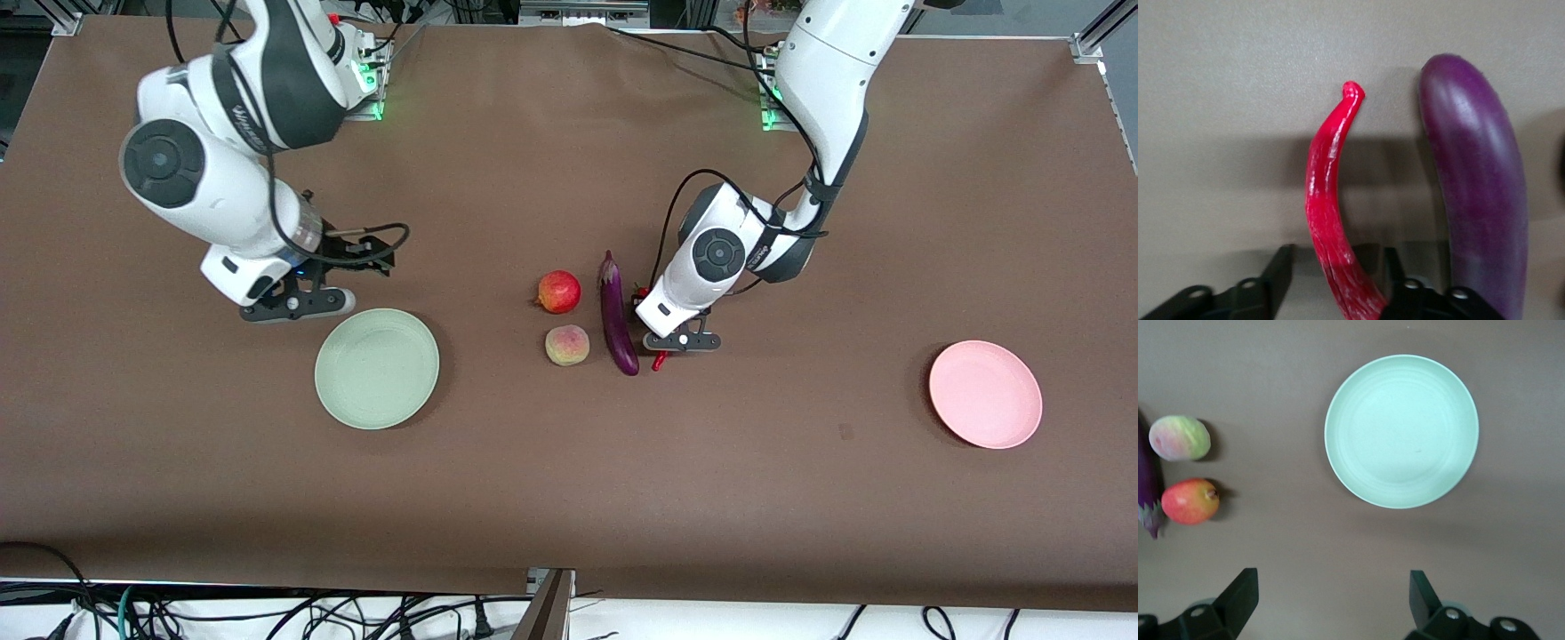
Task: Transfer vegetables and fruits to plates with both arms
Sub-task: 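Reach the left gripper to the red chili while the right gripper reaches the pomegranate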
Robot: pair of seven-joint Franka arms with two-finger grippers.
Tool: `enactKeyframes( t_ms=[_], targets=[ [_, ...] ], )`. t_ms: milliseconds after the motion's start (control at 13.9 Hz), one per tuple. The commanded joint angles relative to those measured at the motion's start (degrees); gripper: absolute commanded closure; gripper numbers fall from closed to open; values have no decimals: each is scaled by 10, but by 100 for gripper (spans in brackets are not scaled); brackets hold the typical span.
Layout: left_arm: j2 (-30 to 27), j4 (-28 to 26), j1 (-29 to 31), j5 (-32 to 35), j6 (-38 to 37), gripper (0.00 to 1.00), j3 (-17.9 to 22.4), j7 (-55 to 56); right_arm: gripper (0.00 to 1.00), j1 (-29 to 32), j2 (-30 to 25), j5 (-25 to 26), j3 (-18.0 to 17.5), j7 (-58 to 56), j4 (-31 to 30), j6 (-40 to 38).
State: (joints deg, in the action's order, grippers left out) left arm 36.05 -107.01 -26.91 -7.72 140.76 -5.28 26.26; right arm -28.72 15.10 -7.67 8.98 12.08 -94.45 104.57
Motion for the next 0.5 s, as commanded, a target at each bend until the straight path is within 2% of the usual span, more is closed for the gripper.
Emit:
enactKeyframes(
  t_ms=[0,72,144,433],
  targets=[
    [-5,-7,-8,-11,8,87,8,-3,0,-29,38,-8,3,47,12,34],
    [-9,-7,-6,-10,2,95,8,-6,0,-40,49,-8,3,64,12,46],
    [-23,-7,0,-5,-5,95,10,-9,0,-55,59,-8,3,85,12,56],
    [-89,34,96,13,-178,94,13,-99,0,-110,106,-9,3,199,17,131]
  ],
)
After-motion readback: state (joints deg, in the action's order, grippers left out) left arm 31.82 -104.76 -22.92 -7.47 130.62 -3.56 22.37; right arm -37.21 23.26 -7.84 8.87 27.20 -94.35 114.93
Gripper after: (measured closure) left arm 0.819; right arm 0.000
